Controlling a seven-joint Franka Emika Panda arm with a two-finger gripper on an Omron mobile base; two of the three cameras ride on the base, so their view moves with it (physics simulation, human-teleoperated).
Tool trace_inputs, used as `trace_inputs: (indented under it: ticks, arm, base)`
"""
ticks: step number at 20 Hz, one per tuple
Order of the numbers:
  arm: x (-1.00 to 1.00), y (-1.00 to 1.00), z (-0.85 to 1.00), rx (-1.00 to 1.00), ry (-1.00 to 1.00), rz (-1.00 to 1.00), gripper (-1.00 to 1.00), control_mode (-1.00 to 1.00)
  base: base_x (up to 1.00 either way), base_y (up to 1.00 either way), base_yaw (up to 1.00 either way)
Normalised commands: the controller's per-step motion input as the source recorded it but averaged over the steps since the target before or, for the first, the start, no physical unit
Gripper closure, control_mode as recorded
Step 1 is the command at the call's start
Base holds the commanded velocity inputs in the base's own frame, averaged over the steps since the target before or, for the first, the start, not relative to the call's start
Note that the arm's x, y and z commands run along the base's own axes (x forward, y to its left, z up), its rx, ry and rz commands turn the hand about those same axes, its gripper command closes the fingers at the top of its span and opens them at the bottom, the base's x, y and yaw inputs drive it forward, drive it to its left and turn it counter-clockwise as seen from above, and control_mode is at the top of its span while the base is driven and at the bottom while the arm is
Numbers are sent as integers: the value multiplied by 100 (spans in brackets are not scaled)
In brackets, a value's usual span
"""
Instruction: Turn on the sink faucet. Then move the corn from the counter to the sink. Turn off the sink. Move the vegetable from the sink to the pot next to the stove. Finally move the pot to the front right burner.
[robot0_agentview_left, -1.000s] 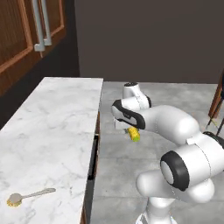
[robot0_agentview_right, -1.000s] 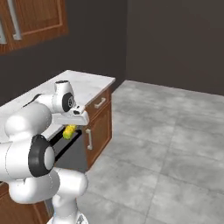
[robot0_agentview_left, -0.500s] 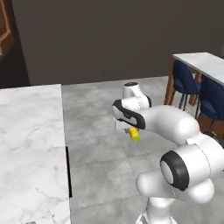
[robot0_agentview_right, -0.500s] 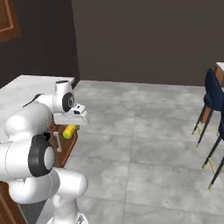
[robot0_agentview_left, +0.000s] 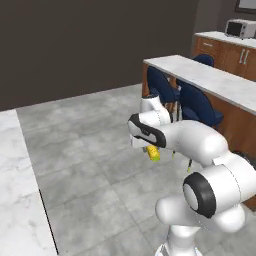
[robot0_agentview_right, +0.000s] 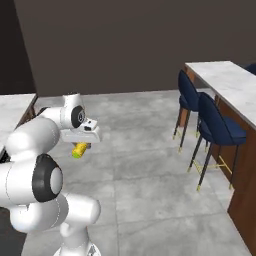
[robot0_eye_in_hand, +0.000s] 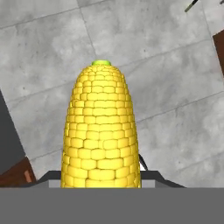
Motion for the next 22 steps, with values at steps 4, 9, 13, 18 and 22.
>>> trace_inputs:
  ticks: [4, 9, 13, 18, 22]
  arm:
    - [0, 0, 0, 0, 0, 0, 100, 100]
    - [0, 0, 0, 0, 0, 0, 100, 100]
    - [0, 0, 0, 0, 0, 0, 100, 100]
    - [0, 0, 0, 0, 0, 0, 100, 100]
    - [0, 0, 0, 0, 0, 0, 100, 100]
  base:
    - [3, -38, -45]
    - [0, -48, -43]
    - [0, -58, -40]
    - [0, -67, -37]
    - [0, -74, -34]
